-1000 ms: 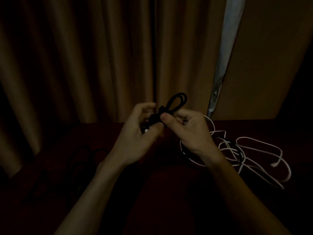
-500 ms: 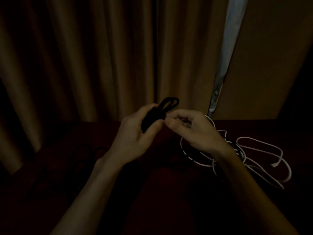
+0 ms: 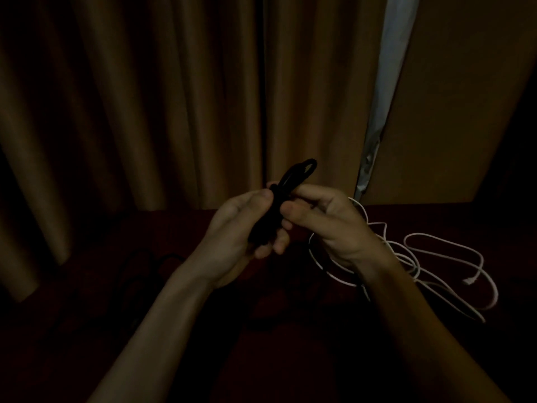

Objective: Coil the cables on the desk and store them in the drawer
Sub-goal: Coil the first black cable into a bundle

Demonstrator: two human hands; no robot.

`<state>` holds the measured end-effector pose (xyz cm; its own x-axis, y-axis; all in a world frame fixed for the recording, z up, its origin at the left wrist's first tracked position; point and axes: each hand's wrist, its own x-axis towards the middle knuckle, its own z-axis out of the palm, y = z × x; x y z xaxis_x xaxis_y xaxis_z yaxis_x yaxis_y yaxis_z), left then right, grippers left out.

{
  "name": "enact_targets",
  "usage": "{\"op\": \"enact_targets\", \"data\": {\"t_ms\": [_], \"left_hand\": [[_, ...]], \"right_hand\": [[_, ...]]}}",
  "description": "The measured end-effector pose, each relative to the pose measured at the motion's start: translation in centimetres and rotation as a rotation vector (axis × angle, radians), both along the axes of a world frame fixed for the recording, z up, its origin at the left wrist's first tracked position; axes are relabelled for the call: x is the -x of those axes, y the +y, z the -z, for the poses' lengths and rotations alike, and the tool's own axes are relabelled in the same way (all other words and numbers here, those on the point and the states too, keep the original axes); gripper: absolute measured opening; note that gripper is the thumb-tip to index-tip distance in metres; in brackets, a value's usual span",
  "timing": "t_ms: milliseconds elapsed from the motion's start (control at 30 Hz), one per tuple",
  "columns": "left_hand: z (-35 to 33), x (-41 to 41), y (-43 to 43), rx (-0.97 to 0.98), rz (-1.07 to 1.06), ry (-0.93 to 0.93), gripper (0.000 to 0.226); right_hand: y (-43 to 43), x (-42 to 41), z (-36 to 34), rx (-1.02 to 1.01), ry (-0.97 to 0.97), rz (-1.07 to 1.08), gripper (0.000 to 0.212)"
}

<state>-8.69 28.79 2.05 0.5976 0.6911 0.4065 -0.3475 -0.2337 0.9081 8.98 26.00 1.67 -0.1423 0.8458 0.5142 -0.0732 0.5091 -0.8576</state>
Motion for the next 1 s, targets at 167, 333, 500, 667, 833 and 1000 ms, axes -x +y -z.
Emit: {"op": "enact_targets", "data": {"t_ms": [167,333,500,667,833,1000], "left_hand": [[0.3,-0.1,0.2,0.065,-0.117,-0.015,0.03],[0.6,0.2,0.9,-0.224,-0.337,0.089,0.019],[0.6,0.6,0.8,-0.502,-0.493,0.184,0.036],[1.1,0.5,1.1,-0.932,-0.646,0.447,0.061],[1.4,1.0,1.4,-0.892,-0.622,0.513,0.028],[0.7,1.4,1.2,-0.583,-0.481,0.357,0.017]], "right_hand": [[0.4,0.2,0.3,-0.036,0.027,0.07,0.027],[0.6,0.6,0.6,-0.081,0.042,0.191,0.028],[0.8,1.4,0.4,-0.022,0.116,0.265,0.018],[0.7,1.9,0.4,0.029,0.17,0.255,0.019],[0.4,2.3,0.6,0.044,0.017,0.284,0.019],[0.1,1.1,0.3,0.031,-0.146,0.24,0.055]]}}
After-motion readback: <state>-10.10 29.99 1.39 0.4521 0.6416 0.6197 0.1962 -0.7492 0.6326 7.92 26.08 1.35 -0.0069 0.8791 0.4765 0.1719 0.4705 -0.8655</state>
